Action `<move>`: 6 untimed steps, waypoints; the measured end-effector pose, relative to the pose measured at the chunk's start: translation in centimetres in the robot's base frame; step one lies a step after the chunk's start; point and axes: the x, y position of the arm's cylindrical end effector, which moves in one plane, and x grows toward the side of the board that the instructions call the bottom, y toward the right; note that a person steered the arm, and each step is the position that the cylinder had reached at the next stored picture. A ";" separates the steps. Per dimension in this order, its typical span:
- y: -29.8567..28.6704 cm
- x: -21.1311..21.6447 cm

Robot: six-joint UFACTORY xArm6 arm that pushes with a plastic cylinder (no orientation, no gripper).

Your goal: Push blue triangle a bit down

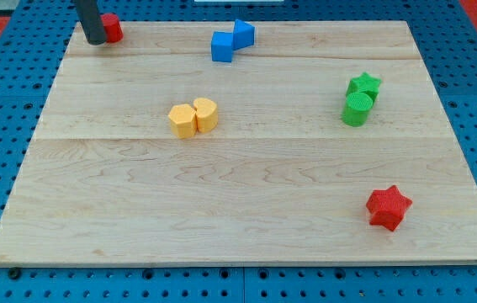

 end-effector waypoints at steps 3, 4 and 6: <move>4.2 1.6; 10.4 3.4; 18.6 -3.1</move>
